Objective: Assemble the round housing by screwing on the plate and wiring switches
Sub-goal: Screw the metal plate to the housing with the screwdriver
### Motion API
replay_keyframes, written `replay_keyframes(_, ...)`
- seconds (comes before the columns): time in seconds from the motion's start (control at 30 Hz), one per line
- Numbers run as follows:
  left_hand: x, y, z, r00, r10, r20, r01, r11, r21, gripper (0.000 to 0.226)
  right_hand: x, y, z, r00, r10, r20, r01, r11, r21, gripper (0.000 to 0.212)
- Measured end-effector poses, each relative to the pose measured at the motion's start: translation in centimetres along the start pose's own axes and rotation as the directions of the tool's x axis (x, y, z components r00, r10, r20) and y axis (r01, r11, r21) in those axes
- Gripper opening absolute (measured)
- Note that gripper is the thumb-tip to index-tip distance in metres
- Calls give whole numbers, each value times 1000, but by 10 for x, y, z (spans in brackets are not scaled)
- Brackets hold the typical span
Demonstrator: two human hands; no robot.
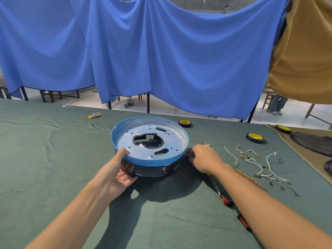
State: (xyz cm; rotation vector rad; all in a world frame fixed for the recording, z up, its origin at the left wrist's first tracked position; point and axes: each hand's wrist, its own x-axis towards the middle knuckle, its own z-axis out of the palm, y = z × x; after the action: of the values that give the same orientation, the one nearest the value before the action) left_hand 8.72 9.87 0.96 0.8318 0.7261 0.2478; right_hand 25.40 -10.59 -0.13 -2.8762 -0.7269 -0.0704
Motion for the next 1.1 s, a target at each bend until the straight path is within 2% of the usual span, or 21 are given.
replay_keyframes(0.17,4,-1,-3,1000,-14,17,14,1000,-20,47,6,-2,5,996,11,-89,-18,997,-80,25)
replay_keyframes(0.23,5,0,-4,1000,-13,19,14,1000,-24,49,9,-3,3,987,41,-155,-40,999,7,22)
replay_keyframes(0.33,7,2,-5,999,-33,32,34,999,-39,50,11,-5,-11,958,90,-273,-20,969,247,28)
replay_keyframes(0.43,8,6,-5,998,-58,39,60,996,-64,48,5,-18,-33,931,88,-355,48,933,356,33)
replay_keyframes(0.63,6,8,-7,997,-65,49,69,994,-80,60,-16,-65,-59,876,-105,-471,298,885,357,46)
replay_keyframes(0.77,6,6,-9,996,-55,67,59,997,-52,59,-26,-80,-59,919,-190,-346,321,871,373,53)
replay_keyframes(0.87,6,6,-12,995,-58,78,60,998,-32,62,-35,-85,-48,924,-323,-206,378,857,350,38)
replay_keyframes(0.93,5,6,-15,994,-59,88,59,998,-8,59,-43,-87,-41,912,-393,-121,411,871,268,30)
replay_keyframes(0.97,4,5,-16,994,-59,91,59,998,8,56,-47,-86,-39,903,-421,-93,431,879,206,37)
replay_keyframes(1.03,3,5,-21,992,-67,104,64,997,36,50,-56,-87,-36,871,-482,-96,489,868,87,43)
replay_keyframes(1.1,2,7,-26,988,-84,126,78,995,56,50,-68,-91,-37,820,-552,-150,559,829,6,38)
